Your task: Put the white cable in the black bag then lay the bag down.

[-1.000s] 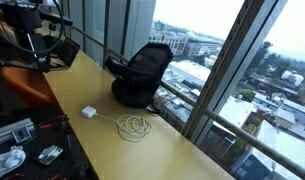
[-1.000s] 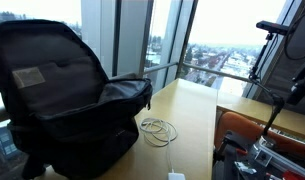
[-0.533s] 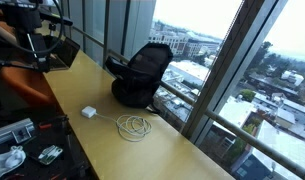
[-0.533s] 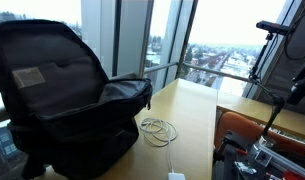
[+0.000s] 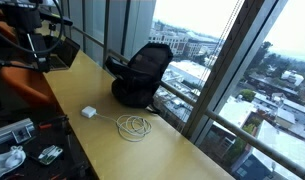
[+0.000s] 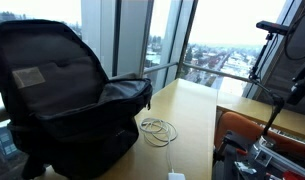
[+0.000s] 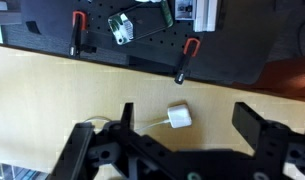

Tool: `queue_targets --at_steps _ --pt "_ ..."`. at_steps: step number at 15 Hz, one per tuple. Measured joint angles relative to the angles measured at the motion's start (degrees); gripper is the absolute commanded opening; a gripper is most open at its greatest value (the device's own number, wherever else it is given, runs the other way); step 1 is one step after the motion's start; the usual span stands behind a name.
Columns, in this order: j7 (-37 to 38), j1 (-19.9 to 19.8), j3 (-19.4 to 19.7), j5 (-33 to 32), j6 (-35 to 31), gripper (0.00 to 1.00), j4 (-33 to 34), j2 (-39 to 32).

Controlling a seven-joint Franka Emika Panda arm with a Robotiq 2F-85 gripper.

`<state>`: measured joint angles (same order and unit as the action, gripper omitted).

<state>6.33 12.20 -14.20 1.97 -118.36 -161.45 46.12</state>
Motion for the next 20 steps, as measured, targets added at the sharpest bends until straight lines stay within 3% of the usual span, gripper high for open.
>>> queue_targets --at_steps 9,13,16,20 --pt "-0.10 0.45 -0.31 -0.23 -1.75 1.00 0.80 -0.55" --pt "-1.27 0.31 -1.53 -4.55 -15.67 1.00 1.27 -6.94" --pt "-2.22 -1.35 -1.53 -9.20 -28.74 1.00 1.86 -16.51" --pt "-2.40 -3.88 -1.45 -11.93 -39.53 1.00 3.61 -31.27"
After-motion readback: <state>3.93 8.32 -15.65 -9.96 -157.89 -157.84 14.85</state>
